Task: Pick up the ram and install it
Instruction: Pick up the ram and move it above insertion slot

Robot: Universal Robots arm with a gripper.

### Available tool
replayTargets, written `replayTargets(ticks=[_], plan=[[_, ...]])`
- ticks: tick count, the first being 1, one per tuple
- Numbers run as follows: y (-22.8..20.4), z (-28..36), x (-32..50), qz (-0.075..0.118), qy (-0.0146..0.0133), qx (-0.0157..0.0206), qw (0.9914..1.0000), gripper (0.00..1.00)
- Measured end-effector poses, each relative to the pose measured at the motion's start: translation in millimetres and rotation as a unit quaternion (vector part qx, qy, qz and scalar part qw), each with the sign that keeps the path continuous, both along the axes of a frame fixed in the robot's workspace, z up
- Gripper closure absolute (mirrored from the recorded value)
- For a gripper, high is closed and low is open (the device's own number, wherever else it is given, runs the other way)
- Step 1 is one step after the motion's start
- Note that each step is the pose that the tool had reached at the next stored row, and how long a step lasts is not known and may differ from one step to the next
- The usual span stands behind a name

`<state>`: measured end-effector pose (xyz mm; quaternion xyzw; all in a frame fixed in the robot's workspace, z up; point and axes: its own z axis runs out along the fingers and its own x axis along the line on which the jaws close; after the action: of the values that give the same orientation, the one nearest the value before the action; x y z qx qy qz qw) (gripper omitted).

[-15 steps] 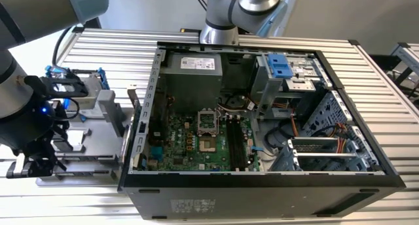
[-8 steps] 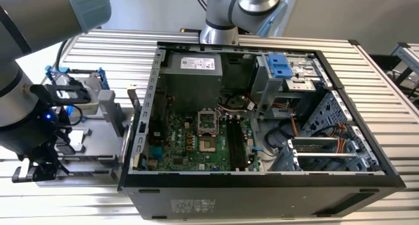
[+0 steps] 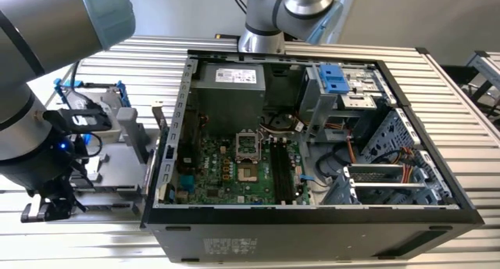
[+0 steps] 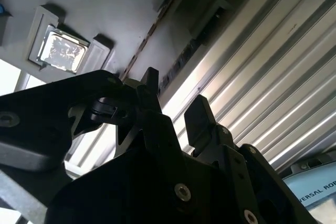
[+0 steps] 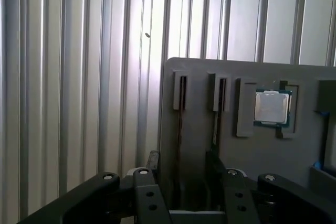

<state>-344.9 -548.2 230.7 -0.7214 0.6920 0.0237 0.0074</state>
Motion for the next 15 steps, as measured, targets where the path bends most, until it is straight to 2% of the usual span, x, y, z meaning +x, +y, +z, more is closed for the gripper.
replayTargets(ticks=[15], plan=[[-0.3, -20.4, 0.0, -0.018, 0.0, 0.0, 0.99984, 0.0]])
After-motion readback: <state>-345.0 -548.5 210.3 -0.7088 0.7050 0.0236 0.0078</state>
